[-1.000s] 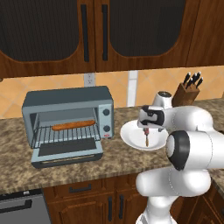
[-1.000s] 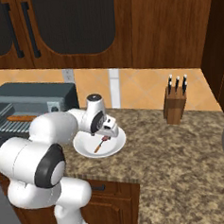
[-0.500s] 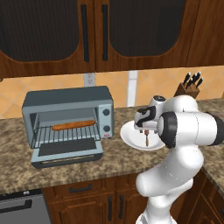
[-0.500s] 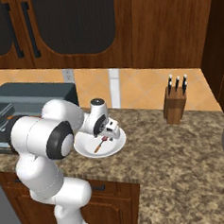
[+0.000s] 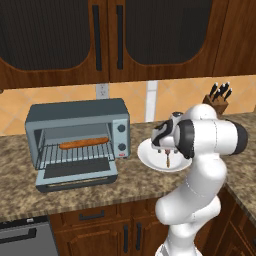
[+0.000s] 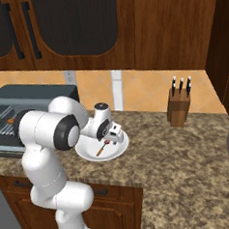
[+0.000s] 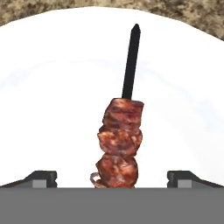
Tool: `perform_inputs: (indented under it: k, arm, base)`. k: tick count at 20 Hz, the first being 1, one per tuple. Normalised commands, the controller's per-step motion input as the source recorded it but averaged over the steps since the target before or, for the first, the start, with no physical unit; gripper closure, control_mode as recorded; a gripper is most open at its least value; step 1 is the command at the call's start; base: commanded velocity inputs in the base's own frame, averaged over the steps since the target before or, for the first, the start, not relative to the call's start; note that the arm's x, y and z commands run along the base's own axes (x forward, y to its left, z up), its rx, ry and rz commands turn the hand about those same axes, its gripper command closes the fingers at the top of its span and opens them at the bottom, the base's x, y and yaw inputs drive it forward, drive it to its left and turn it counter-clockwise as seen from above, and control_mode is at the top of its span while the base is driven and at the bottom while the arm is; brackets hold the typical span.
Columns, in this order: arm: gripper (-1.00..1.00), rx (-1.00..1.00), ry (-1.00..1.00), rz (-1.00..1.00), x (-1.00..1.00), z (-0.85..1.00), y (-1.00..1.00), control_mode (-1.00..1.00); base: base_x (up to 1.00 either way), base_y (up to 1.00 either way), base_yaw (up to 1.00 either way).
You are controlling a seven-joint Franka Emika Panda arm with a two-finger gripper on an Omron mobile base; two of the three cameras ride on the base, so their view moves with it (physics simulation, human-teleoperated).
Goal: Pick up the kebab skewer and baguette bread, and place them inside the toaster oven. Close the toaster oven door and start by setting the timer.
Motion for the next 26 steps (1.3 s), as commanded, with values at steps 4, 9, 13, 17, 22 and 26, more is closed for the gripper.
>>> perform_inputs:
  k: [4, 9, 13, 17, 22, 26]
  arm:
    - [-1.00, 0.00, 0.00, 0.00, 0.15, -0.13, 0.00, -1.00]
    - [1.00, 0.00, 0.00, 0.00, 0.01, -0.29, 0.00, -1.00]
    - [1.00, 0.00, 0.00, -0.01, 0.00, -0.18, 0.00, -1.00]
    - [1.00, 0.00, 0.00, -0.02, 0.00, -0.17, 0.00, -1.00]
    - [1.00, 0.05, 0.00, -0.07, 0.00, 0.02, 0.00, -1.00]
    - [1.00, 0.01, 0.01, -0.13, -0.34, 0.56, 0.00, -1.00]
  base:
    - [0.00, 0.00, 0.00]
    - [0.00, 0.00, 0.00]
    - [0.00, 0.00, 0.00]
    - [0.00, 0.00, 0.00]
    - [0.00, 0.00, 0.00]
    - [0.00, 0.00, 0.00]
